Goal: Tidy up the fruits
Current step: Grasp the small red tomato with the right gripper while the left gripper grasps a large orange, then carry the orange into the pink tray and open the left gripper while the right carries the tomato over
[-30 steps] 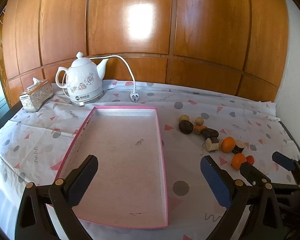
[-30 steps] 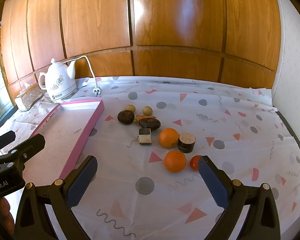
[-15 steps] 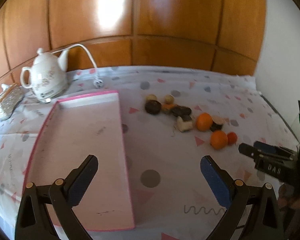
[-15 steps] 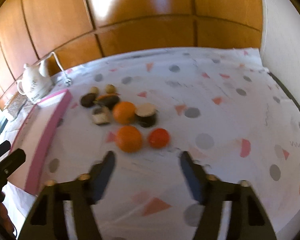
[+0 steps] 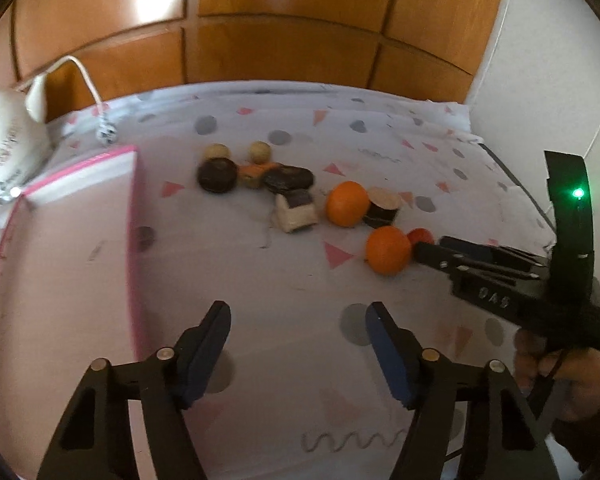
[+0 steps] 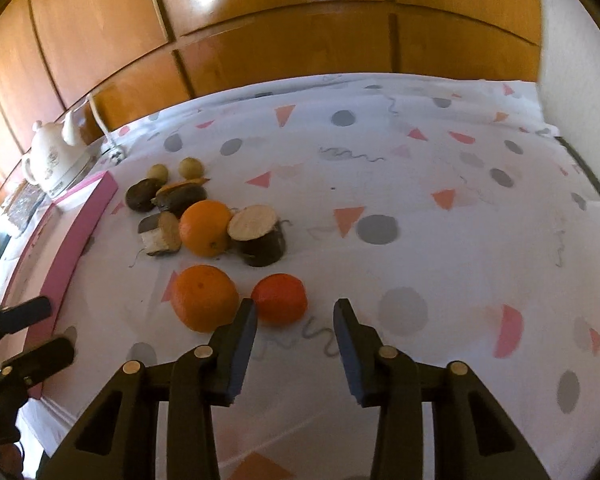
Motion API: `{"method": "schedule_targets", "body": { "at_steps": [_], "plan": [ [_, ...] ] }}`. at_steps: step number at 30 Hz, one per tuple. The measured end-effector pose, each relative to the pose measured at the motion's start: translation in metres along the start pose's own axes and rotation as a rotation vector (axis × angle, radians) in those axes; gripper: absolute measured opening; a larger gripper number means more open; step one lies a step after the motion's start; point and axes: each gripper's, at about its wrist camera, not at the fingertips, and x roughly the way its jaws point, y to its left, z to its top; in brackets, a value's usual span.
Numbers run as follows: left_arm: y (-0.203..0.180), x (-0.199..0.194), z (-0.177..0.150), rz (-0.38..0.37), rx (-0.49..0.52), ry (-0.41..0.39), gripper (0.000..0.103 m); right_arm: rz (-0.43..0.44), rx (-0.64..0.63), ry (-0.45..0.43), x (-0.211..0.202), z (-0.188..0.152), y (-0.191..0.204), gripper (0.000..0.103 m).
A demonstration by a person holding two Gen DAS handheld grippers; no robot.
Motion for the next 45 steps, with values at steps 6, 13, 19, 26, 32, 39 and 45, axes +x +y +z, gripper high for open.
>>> {"method": "schedule_targets", "body": {
  "at_steps": [6, 13, 19, 26, 32, 39, 45],
  "plan": [
    [-0.01, 0.014, 0.009, -0.076, 0.004, 0.019, 0.07, 0.009, -0.059, 0.01, 0.014, 0.004, 0.006, 0.04],
    [-0.025, 0.03, 0.024, -0.113, 0.016, 0.031, 0.069, -0.024, -0.057, -0.021, 0.014, 0.005, -0.002, 0.031],
    [-0.041, 0.05, 0.036, -0.129, 0.025, 0.053, 0.061, -0.106, -0.054, -0.06, 0.009, 0.001, -0.017, 0.031],
    [-0.057, 0.074, 0.042, -0.142, 0.042, 0.087, 0.051, -0.086, -0.02, -0.077, 0.01, 0.0, -0.028, 0.031],
    [-0.058, 0.083, 0.038, -0.145, 0.027, 0.096, 0.039, -0.073, -0.01, -0.081, 0.011, -0.001, -0.03, 0.031],
    [-0.042, 0.061, 0.02, -0.109, 0.032, 0.074, 0.039, -0.081, -0.021, -0.077, 0.011, -0.002, -0.029, 0.032],
    [-0.016, 0.037, 0.0, -0.031, -0.003, 0.04, 0.038, -0.117, -0.048, -0.067, 0.011, 0.0, -0.023, 0.031]
  ]
}}
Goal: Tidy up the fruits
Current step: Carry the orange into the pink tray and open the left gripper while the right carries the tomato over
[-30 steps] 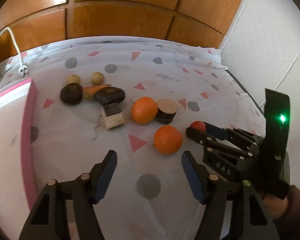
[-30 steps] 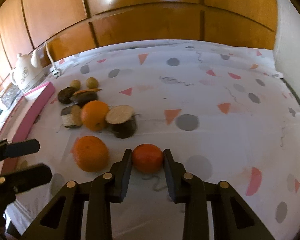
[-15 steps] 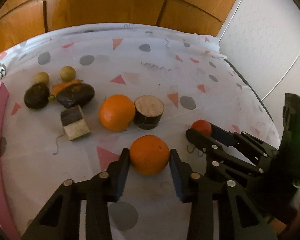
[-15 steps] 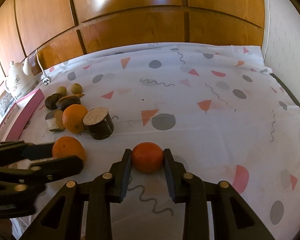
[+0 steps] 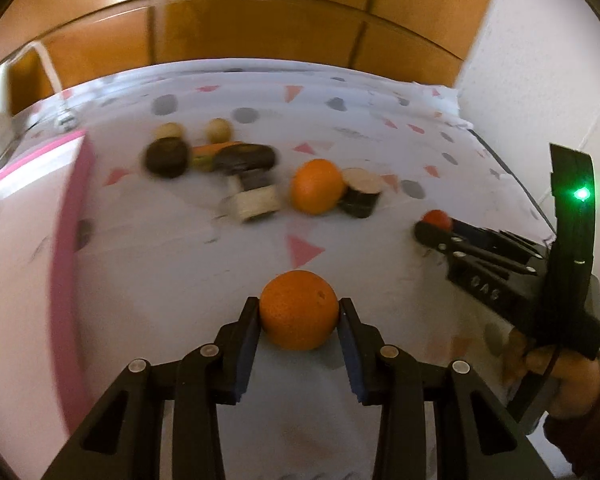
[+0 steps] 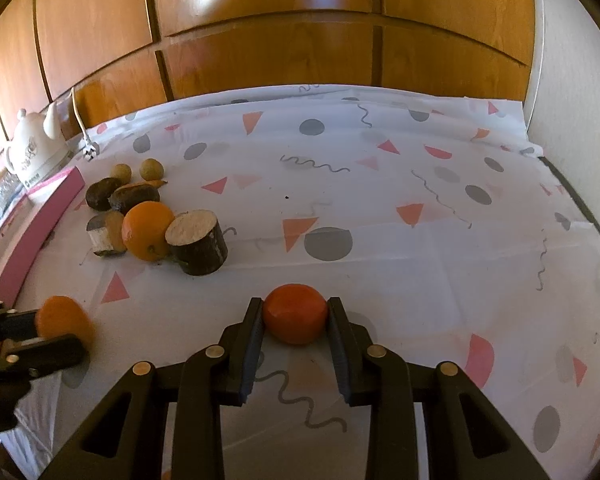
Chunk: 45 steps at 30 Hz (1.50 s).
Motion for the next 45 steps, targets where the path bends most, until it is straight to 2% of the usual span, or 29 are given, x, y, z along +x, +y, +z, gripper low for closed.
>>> {"method": "schedule_targets", "body": {
  "at_steps": [4, 9, 17, 22, 31, 38, 45],
  "plan": [
    [0.021, -0.01, -0.004, 0.052, -0.059, -0.011, 0.038, -0.001, 0.001, 0.014, -0.004, -0.001, 0.005, 0.031],
    [0.037, -0.023, -0.006, 0.065, -0.102, -0.036, 0.038, 0.022, -0.027, 0.027, -0.011, -0.008, 0.019, 0.031],
    [0.047, -0.058, -0.003, 0.106, -0.126, -0.134, 0.038, 0.08, -0.07, 0.057, -0.017, -0.012, 0.042, 0.031],
    [0.066, -0.076, -0.002, 0.163, -0.176, -0.171, 0.039, 0.185, -0.083, 0.079, -0.023, -0.01, 0.063, 0.031],
    [0.116, -0.1, -0.012, 0.326, -0.261, -0.217, 0.039, 0.345, -0.223, 0.08, -0.033, 0.0, 0.133, 0.031],
    [0.145, -0.11, -0.023, 0.396, -0.33, -0.222, 0.039, 0.449, -0.264, 0.095, -0.031, 0.017, 0.174, 0.031],
    [0.161, -0.116, -0.028, 0.426, -0.385, -0.226, 0.039, 0.531, -0.303, 0.09, -0.03, 0.039, 0.226, 0.031]
  ]
}}
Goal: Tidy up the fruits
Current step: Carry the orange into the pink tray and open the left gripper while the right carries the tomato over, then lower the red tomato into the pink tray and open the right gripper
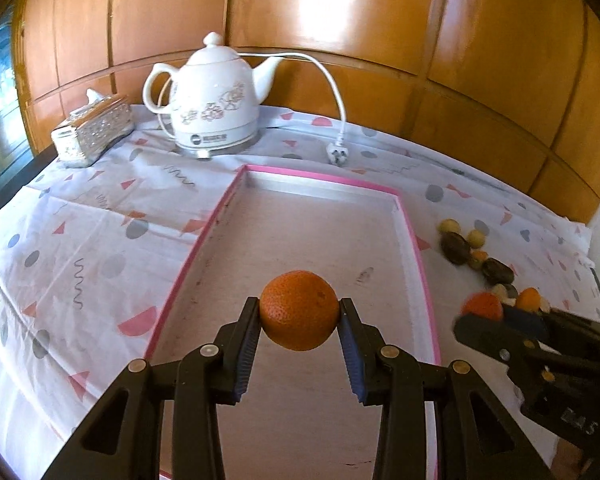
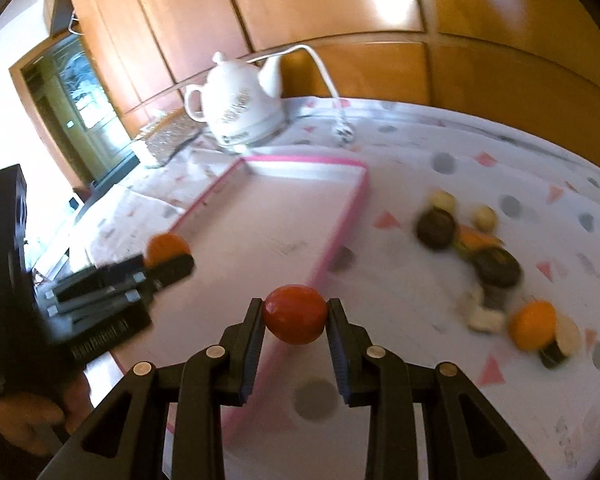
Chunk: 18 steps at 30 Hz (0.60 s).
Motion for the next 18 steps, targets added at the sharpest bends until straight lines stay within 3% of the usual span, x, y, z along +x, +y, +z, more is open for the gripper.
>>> {"method": "schedule_targets", "body": {
  "at_steps": [7, 11, 14, 18],
  "plan": [
    [0.015, -0.003, 0.001, 0.029, -0.047, -0.008, 0.041, -0.021, -0.046, -0.002, 0.024, 0.022, 0.025, 0.031],
    [0.022, -0.012, 0.003, 0.052, -0.067, -0.045, 0.058, -0.032, -0.038, -0.004, 0.03, 0.024, 0.029, 0.037],
    [0.025, -0.019, 0.005, 0.06, -0.078, -0.068, 0.06, -0.046, -0.036, -0.016, 0.027, 0.022, 0.03, 0.044],
    [0.022, -0.024, 0.006, 0.043, -0.077, -0.08, 0.067, -0.062, 0.0, -0.037, 0.017, 0.017, 0.021, 0.044]
  ]
}}
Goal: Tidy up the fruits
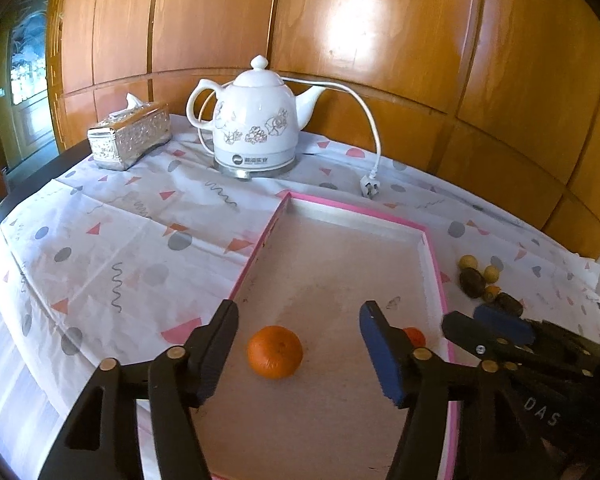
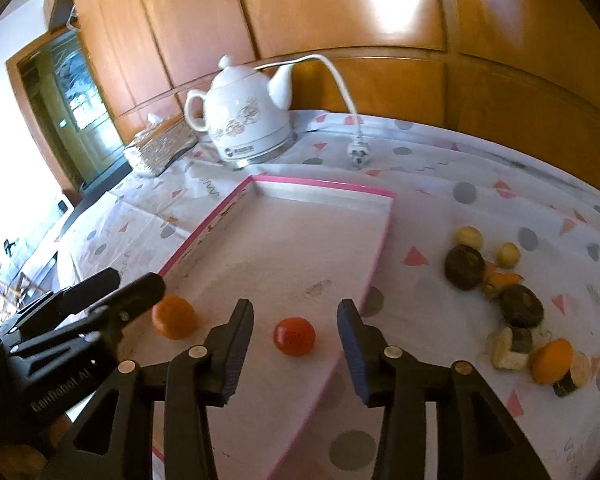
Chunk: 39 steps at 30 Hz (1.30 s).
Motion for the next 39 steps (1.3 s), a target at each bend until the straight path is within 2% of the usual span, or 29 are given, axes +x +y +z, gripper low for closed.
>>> {"method": "schedule_targets", "body": {
  "at_steps": [8, 25, 33, 39],
  "plan": [
    [-0.024, -0.001, -0.008, -0.041, 0.062, 0.029, 0.068, -0.078, 0.139, -0.008, -0.023, -0.023, -0.05, 0.044],
    [-0.101, 0.001, -0.034, -0.242, 0.273, 0.117, 0.068, -0.275, 0.373, -0.008, -0.074, -0.094, -0.152, 0.044],
    [-0.126, 0.006, -0.043, -0.295, 0.336, 0.149, 0.066, -0.324, 0.404, -0.018, -0.078, -0.1, -0.17, 0.044],
    [-0.137, 0.013, -0.05, -0.322, 0.358, 0.185, 0.065, -0.355, 0.363, -0.002, -0.068, -0.092, -0.178, 0.044]
  ]
}}
